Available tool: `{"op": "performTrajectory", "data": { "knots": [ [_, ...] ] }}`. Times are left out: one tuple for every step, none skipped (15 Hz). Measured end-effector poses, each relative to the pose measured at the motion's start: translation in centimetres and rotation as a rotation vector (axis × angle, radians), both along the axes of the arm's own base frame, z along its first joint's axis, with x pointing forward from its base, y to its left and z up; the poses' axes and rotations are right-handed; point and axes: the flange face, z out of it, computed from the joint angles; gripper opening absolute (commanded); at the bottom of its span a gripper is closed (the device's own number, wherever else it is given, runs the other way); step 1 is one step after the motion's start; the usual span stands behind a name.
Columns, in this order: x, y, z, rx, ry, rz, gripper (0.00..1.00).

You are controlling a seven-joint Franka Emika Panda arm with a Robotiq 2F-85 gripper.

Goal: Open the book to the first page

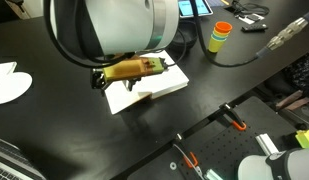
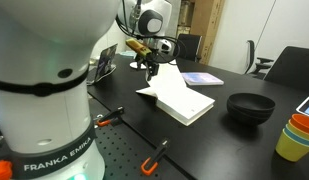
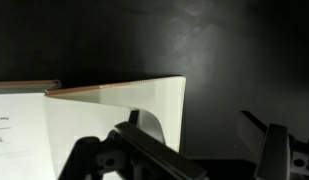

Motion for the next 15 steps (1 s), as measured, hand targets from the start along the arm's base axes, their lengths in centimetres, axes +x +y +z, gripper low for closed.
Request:
{"op": "performTrajectory", "data": {
  "knots": [
    [-0.3, 0.3, -0.1, 0.0, 0.003, 0.009, 1.0],
    [-0.7, 0.7, -0.2, -0.001, 0.001, 0.018, 1.0],
    [-1.0, 1.0, -0.2, 0.0, -0.005, 0.026, 1.0],
    [-1.2, 1.4, -0.2, 0.001, -0.018, 0.034, 1.0],
    [-1.4, 1.8, -0.1, 0.001, -0.035, 0.039, 1.0],
    [-1.6, 2.0, -0.1, 0.001, -0.054, 0.042, 1.0],
    [-1.6, 2.2, 0.1, 0.001, -0.075, 0.041, 1.0],
    [-1.6, 2.3, 0.2, 0.0, -0.092, 0.037, 1.0],
    [-1.5, 2.3, 0.3, 0.0, -0.107, 0.031, 1.0],
    [-1.4, 2.3, 0.4, 0.0, -0.121, 0.026, 1.0],
    [-1.3, 2.3, 0.5, 0.0, -0.137, 0.022, 1.0],
    [-1.3, 2.2, 0.6, -0.001, -0.154, 0.018, 1.0],
    [-1.2, 2.1, 0.7, -0.004, -0.174, 0.015, 1.0],
    [-1.2, 1.9, 0.7, -0.008, -0.193, 0.01, 1.0],
    [-1.2, 1.6, 0.7, -0.012, -0.205, 0.003, 1.0]
  ]
}}
